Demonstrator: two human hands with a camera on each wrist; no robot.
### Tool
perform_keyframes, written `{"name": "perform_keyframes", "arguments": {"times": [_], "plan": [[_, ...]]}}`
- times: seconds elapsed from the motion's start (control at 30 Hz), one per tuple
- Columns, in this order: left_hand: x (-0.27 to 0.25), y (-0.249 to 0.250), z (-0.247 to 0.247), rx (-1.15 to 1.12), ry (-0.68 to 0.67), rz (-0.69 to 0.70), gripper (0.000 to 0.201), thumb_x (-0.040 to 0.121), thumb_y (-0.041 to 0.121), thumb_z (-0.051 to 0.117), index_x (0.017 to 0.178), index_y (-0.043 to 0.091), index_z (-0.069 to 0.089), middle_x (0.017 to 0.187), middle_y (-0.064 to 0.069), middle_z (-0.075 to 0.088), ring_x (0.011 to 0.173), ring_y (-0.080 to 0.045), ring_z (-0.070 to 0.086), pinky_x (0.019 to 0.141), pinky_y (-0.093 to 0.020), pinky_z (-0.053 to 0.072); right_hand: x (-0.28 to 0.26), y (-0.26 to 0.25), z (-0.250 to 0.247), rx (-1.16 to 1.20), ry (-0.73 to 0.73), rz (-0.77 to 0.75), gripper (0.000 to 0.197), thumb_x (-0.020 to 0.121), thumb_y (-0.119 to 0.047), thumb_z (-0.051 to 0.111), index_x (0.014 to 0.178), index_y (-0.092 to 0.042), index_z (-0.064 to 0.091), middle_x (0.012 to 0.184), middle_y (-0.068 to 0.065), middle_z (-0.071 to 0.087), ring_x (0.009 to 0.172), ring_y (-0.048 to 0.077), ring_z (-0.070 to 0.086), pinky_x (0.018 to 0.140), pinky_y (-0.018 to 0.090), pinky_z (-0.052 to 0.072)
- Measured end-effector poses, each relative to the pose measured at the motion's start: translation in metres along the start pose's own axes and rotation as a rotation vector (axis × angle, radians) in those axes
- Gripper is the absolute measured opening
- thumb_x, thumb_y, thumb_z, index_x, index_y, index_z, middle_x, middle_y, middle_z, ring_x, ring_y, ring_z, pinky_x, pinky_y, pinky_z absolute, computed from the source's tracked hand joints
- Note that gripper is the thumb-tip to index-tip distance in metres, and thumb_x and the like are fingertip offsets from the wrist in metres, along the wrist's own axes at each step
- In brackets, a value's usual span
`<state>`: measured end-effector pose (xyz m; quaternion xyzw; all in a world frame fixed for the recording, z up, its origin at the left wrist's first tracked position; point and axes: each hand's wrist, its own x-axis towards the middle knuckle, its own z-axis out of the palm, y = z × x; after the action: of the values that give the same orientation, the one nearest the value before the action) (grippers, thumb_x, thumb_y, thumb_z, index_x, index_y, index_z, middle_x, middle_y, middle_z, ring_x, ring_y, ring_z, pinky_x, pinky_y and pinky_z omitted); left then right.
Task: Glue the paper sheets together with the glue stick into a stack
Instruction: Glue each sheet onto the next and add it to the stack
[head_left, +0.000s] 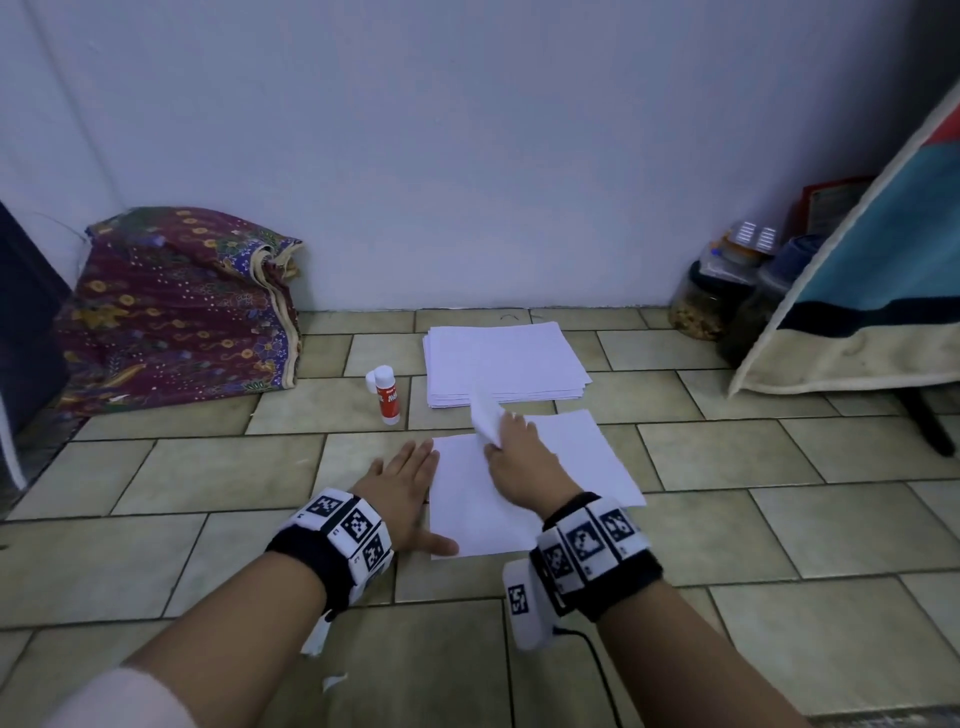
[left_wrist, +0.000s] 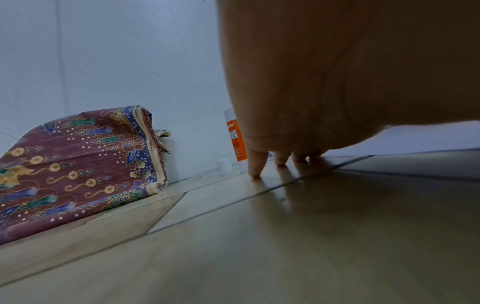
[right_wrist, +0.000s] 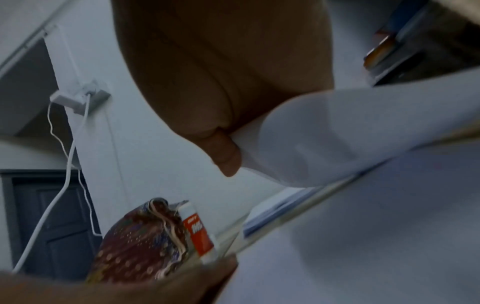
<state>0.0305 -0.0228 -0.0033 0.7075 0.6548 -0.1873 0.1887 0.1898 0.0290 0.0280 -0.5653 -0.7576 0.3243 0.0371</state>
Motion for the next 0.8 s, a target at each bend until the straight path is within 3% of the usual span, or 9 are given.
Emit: {"name": "perform_keyframes", "arguments": {"times": [0.13,0.37,0.8], "plan": [[0.001,0.002,0.001,-0.004,-0.003,-0.011,0.115,0.082,0.072,0.051,0.151,0.009,-0.017,0.158,-0.004,-0.025,0.147,-0.019,-0.019,0.12,-0.047,0.0,0.004,-0.011,0.018,0.001,-0.068,0.084,0.059,0.104,-0.025,0.027,0.151,-0.005,0.0,0.161,0.006,0.001,0.148,0.026,-0.001,0.116,0.054,0.011],[0.003,0.002,0.004,0.0,-0.011,-0.03,0.117,0.081,0.073,0.05,0.151,0.009,-0.018,0.157,-0.004,-0.026,0.146,-0.019,-0.021,0.12,-0.048,-0.001,0.007,-0.02,0.031,-0.001,-0.079,0.172,0.058,0.102,-0.023,0.029,0.152,-0.007,0.003,0.16,0.004,0.007,0.146,0.035,0.005,0.114,0.056,0.014],[0.004,0.003,0.003,-0.01,-0.024,-0.031,0.117,0.081,0.072,0.051,0.15,0.008,-0.019,0.157,-0.004,-0.026,0.146,-0.02,-0.021,0.12,-0.048,-0.001,0.002,-0.018,0.035,-0.044,-0.11,0.214,0.058,0.101,-0.02,0.029,0.152,-0.007,0.004,0.16,0.003,0.007,0.147,0.034,0.0,0.114,0.058,0.013]]}}
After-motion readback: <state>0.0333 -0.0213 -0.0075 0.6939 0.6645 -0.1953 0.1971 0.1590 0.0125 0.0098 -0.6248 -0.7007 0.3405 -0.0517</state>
